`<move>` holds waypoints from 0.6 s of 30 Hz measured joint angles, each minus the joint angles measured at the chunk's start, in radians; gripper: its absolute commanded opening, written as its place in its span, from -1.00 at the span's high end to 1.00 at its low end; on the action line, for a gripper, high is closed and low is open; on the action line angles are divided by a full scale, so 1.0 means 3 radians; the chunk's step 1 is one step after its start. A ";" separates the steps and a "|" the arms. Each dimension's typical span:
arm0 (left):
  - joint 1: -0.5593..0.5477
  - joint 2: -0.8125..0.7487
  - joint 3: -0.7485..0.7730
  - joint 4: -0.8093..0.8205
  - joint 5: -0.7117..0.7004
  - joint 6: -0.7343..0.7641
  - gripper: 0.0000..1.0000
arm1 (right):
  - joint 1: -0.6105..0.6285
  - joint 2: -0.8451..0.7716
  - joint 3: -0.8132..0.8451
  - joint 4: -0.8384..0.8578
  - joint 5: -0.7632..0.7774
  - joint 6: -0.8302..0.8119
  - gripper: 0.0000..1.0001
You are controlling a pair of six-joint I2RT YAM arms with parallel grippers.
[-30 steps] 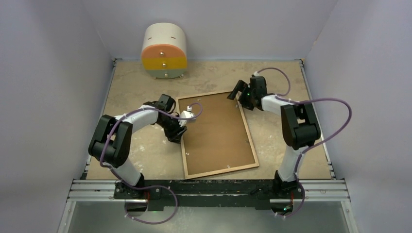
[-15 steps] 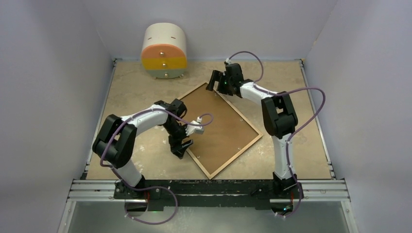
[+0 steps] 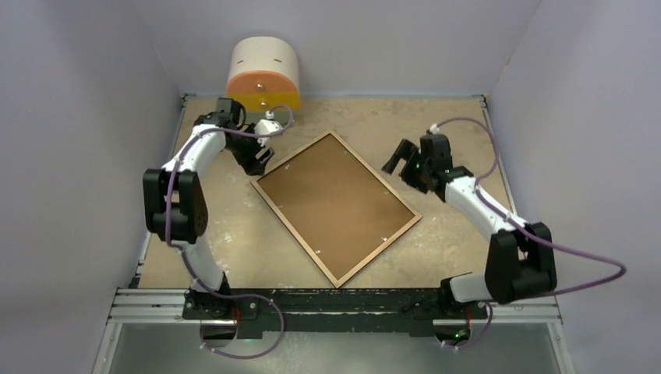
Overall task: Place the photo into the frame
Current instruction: Adjust the photo frame at the center of the board.
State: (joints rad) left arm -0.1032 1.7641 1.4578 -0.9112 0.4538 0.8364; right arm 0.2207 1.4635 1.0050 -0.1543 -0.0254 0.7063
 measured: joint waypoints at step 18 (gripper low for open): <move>0.0294 0.0841 -0.0153 0.1308 -0.0563 -0.0537 -0.14 | 0.0090 -0.0988 -0.1701 -0.0102 -0.0624 0.0333 -0.98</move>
State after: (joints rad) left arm -0.0151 2.0163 1.4120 -0.5186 0.2848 0.6754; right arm 0.2478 1.1671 0.4946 -0.1848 -0.2127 0.8062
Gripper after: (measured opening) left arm 0.571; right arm 0.987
